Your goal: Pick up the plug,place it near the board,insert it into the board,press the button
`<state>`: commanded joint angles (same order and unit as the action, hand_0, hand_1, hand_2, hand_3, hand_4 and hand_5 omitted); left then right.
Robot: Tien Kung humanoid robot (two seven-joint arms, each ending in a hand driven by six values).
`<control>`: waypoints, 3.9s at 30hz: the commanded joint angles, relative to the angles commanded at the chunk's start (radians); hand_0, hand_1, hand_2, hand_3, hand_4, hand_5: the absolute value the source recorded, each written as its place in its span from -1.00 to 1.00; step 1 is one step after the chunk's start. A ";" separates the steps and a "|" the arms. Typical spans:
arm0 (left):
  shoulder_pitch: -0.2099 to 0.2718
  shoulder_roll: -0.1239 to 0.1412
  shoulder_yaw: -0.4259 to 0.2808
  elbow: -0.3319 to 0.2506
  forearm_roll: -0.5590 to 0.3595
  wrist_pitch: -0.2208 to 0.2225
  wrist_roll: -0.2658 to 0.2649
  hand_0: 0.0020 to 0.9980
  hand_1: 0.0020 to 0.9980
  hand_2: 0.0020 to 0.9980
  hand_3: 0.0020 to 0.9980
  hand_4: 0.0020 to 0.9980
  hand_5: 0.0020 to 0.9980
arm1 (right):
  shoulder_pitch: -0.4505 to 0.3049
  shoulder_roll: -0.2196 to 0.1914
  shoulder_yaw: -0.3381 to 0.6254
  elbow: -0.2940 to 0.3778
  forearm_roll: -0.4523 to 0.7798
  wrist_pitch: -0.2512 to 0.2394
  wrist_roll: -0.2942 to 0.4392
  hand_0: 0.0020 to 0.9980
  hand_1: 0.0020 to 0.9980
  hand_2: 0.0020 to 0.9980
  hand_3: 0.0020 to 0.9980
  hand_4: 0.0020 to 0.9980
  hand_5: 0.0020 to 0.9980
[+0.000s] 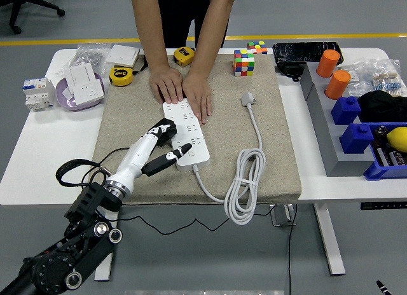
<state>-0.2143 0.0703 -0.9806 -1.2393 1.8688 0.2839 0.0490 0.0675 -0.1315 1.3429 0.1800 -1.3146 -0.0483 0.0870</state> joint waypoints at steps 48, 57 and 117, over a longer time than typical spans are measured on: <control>-0.113 0.033 0.110 0.061 0.124 -0.018 0.066 1.00 0.94 0.84 0.78 1.00 1.00 | 0.003 -0.003 0.000 0.000 0.000 0.000 -0.002 0.90 0.69 0.56 0.58 1.00 1.00; -0.133 0.035 0.105 0.089 0.150 -0.034 0.085 1.00 0.93 0.84 0.78 1.00 1.00 | 0.005 -0.004 0.002 0.000 0.000 -0.001 -0.002 0.90 0.69 0.57 0.58 1.00 1.00; -0.145 0.053 0.198 -0.193 0.216 -0.393 0.506 -0.77 -0.89 -0.67 0.63 -0.06 -0.76 | 0.000 -0.007 0.009 0.000 -0.003 -0.001 -0.003 0.90 0.70 0.57 0.58 1.00 1.00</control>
<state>-0.3592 0.1228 -0.7828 -1.4323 2.0846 -0.1086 0.5548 0.0677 -0.1381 1.3524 0.1800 -1.3174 -0.0498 0.0839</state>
